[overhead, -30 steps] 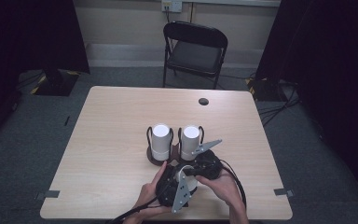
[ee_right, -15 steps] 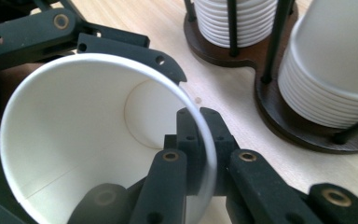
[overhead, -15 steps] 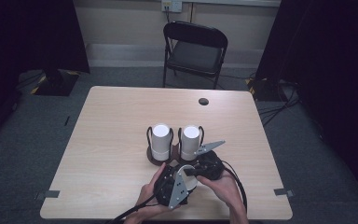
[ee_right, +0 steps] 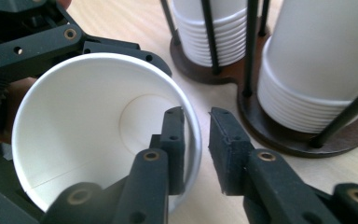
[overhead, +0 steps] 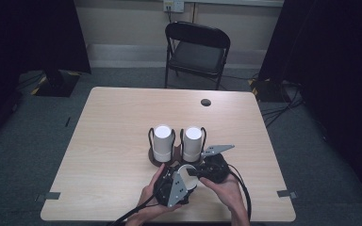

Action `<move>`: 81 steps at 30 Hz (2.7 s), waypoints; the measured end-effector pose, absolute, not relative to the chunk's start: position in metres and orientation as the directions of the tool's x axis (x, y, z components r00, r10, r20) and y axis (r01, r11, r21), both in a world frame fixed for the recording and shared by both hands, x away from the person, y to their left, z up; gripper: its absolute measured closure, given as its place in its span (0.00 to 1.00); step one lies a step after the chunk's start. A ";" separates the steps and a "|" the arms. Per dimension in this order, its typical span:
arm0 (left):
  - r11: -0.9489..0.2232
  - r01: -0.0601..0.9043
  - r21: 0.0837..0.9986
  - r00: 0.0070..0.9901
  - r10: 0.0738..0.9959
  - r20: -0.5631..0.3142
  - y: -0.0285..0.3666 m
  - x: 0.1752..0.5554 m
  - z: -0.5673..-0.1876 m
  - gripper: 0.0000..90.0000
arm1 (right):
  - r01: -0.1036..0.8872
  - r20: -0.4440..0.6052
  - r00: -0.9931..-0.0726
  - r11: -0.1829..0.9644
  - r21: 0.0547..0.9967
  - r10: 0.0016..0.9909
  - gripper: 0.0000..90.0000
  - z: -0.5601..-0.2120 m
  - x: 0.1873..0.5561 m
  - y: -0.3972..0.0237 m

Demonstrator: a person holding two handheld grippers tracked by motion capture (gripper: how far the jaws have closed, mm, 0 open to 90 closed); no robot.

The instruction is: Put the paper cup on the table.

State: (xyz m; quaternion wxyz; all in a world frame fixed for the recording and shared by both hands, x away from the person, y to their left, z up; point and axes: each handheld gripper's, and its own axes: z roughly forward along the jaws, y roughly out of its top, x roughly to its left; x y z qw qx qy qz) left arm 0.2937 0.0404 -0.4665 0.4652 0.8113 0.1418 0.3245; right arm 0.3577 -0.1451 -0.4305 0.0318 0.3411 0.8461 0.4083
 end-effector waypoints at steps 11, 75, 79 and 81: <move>-0.435 0.010 0.901 0.773 0.575 0.269 0.052 0.299 -0.465 0.28 | 0.489 0.206 -0.757 0.329 0.808 0.620 0.67 -0.433 0.349 -0.154; -0.150 0.137 0.979 0.594 0.803 0.040 0.161 0.320 -0.447 0.28 | 0.298 0.098 -0.318 0.001 0.954 0.943 0.16 -0.483 0.321 -0.237; -0.180 0.142 0.973 0.563 0.824 0.071 0.170 0.322 -0.445 0.28 | 0.299 0.118 -0.321 -0.018 0.954 0.940 0.16 -0.486 0.320 -0.241; -0.157 0.145 0.977 0.555 0.830 0.051 0.176 0.324 -0.445 0.28 | 0.285 0.109 -0.315 -0.015 0.958 0.943 0.16 -0.488 0.320 -0.241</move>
